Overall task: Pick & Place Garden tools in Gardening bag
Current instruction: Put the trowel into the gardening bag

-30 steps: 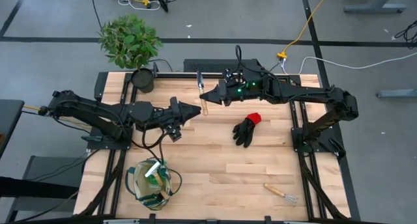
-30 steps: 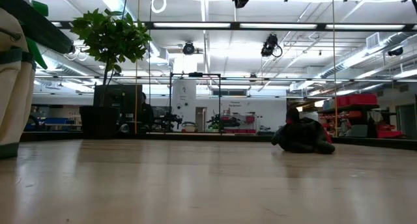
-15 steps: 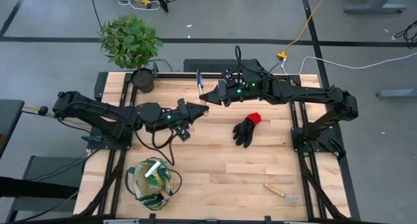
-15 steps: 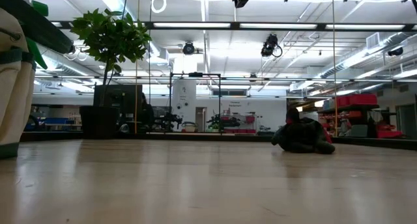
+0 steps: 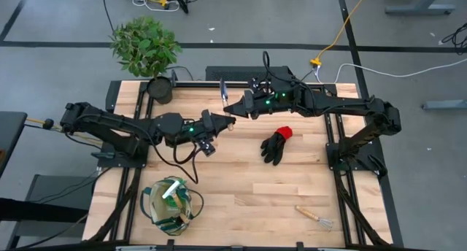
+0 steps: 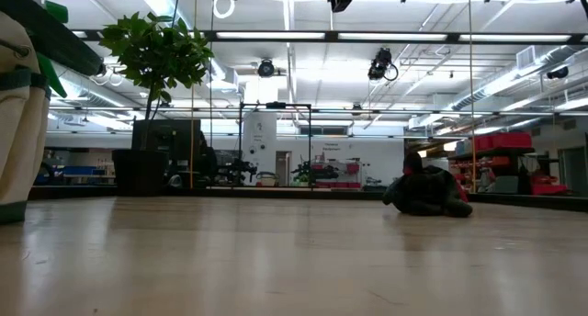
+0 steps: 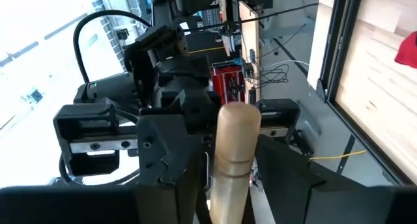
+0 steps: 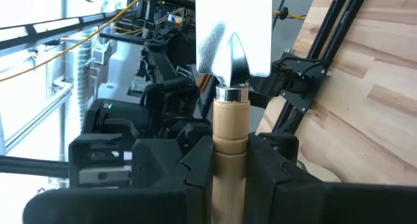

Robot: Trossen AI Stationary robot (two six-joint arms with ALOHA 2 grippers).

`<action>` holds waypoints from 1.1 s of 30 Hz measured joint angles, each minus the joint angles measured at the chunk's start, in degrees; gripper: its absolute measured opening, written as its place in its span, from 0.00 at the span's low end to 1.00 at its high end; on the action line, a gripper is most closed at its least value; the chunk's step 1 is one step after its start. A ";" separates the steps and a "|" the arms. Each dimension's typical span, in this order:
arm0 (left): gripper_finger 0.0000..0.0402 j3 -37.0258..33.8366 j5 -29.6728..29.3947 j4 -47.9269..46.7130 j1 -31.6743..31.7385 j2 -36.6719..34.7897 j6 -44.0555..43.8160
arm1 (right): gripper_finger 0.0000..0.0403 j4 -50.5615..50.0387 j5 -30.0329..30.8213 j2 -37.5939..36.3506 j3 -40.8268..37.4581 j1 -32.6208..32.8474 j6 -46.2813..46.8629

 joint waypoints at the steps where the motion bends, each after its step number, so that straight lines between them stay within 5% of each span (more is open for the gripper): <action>1: 0.37 0.00 -0.01 0.03 0.00 0.00 0.00 | 0.15 -0.01 -0.33 0.00 0.00 0.01 0.00; 17: 0.21 0.00 0.01 -0.06 0.00 0.00 0.30 | 0.15 -0.13 -1.43 -0.01 0.00 0.02 0.38; 33: 0.20 0.00 -0.09 -0.16 0.00 0.00 0.08 | 0.16 -0.37 -1.39 -0.01 0.00 0.02 0.13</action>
